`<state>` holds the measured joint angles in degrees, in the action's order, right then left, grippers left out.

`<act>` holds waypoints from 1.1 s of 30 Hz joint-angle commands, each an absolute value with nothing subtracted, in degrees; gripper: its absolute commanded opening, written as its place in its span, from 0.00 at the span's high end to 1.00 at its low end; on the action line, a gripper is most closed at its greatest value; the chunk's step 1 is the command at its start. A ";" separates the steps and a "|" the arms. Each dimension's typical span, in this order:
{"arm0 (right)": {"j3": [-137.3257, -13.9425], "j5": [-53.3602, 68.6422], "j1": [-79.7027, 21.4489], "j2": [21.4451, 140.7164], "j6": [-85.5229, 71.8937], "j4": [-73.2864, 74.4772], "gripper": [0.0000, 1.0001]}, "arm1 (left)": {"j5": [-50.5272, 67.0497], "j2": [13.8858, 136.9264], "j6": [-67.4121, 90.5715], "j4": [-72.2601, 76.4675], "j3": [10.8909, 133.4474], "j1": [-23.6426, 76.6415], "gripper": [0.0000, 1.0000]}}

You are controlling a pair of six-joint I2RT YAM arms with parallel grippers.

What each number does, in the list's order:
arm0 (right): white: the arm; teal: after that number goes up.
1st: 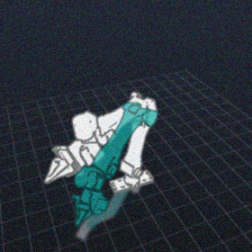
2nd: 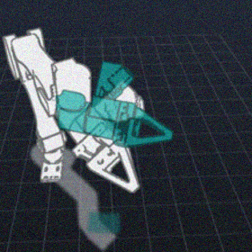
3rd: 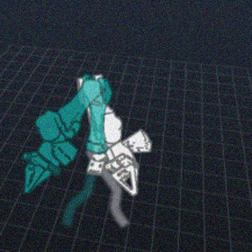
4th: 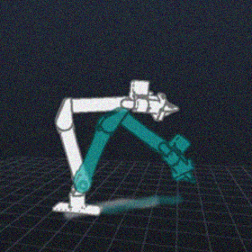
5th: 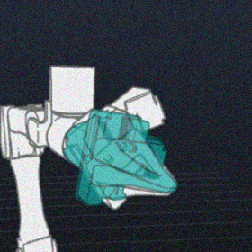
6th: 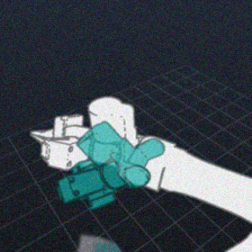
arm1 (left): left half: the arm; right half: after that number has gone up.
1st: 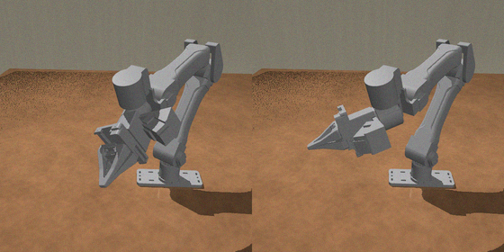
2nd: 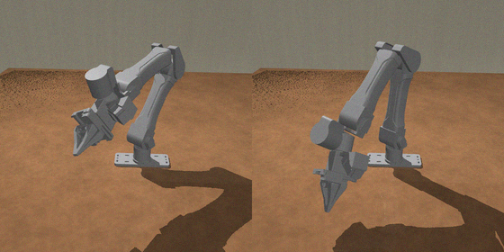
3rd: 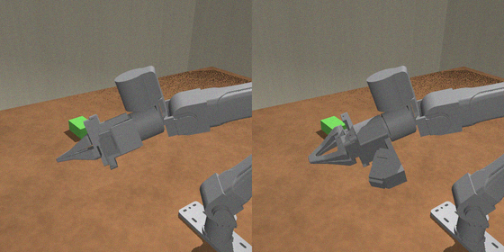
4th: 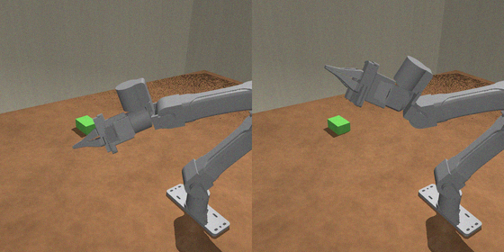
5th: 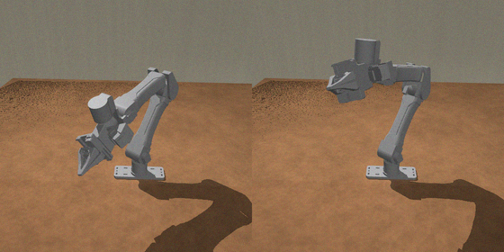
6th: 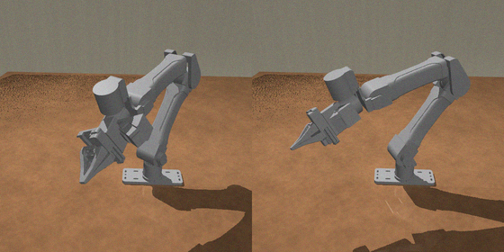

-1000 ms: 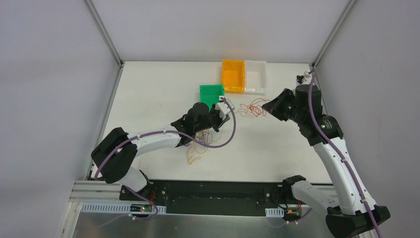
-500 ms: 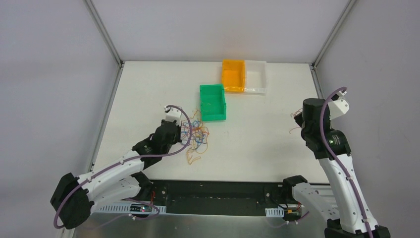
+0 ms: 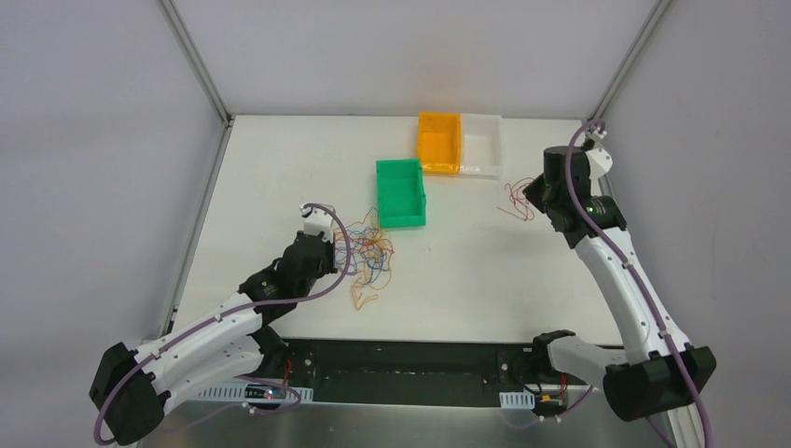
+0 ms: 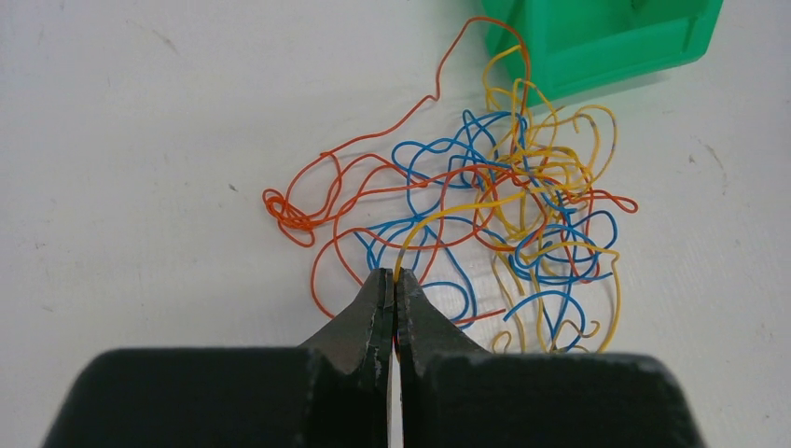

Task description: Untangle the cables

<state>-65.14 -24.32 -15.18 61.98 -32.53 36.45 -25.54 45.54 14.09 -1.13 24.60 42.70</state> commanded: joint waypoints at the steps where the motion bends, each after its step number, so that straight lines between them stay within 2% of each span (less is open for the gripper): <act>1: -71.37 -21.18 -14.95 68.61 -32.41 28.01 1.00 | -21.70 43.60 14.30 -0.48 24.18 42.50 1.00; 8: -82.48 -22.21 -14.96 84.40 -31.63 23.78 1.00 | -11.30 44.68 12.55 1.61 24.38 42.57 1.00; 22: -116.41 -30.89 -14.69 118.28 -28.10 27.83 1.00 | -6.88 44.44 10.58 2.02 25.73 42.70 1.00; 27: -121.63 -30.83 -14.28 127.70 -27.02 28.37 1.00 | -6.49 44.18 10.30 1.95 25.76 42.68 1.00; 33: -122.37 -27.60 -13.86 134.54 -28.57 33.09 1.00 | -6.02 43.68 9.89 1.86 25.58 42.69 1.00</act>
<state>-120.33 -28.64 -14.39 132.11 -28.18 28.25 -7.35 44.60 10.94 0.14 24.43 42.70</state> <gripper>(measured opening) 0.013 0.009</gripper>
